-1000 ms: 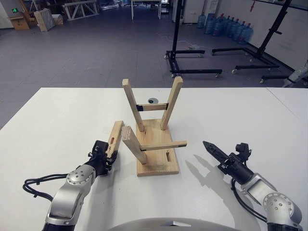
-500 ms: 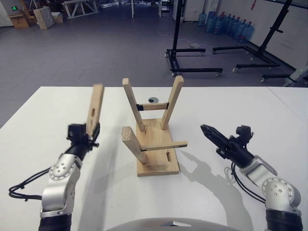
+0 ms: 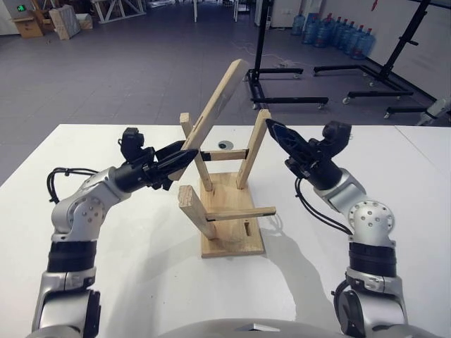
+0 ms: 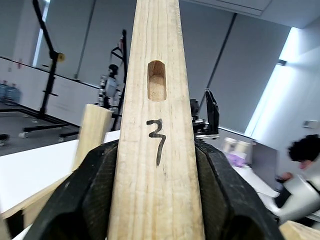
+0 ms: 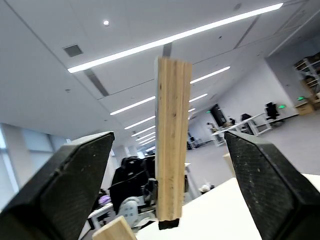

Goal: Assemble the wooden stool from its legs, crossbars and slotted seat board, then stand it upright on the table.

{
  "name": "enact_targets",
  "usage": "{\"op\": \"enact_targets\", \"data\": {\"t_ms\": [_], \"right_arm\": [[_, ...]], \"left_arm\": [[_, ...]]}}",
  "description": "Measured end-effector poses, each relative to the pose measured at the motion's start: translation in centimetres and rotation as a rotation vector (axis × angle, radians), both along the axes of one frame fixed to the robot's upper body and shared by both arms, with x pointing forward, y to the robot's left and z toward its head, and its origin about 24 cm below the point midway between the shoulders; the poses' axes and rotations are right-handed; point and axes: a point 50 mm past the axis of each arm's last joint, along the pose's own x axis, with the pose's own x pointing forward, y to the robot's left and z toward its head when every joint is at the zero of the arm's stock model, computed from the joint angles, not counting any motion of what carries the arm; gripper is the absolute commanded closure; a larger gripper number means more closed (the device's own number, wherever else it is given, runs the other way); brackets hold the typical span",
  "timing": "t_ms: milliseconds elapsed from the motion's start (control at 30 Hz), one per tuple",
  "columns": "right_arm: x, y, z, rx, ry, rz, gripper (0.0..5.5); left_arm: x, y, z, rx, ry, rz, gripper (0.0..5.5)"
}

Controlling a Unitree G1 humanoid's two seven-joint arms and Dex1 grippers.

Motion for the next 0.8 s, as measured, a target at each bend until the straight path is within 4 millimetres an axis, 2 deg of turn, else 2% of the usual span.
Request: {"op": "enact_targets", "data": {"t_ms": [167, 433, 800], "right_arm": [[0.4, 2.6, -0.3, 0.057, 0.018, 0.091, 1.43], [0.4, 4.5, -0.8, 0.028, -0.004, 0.108, 1.43], [0.0, 4.9, -0.8, 0.063, 0.007, 0.178, 3.16]], "left_arm": [[-0.2, -1.2, -0.5, 0.028, 0.014, -0.167, 3.46], [-0.4, -1.5, -0.8, 0.053, 0.014, -0.216, 3.46], [-0.4, -1.5, -1.0, 0.065, 0.023, -0.217, 3.46]]}}
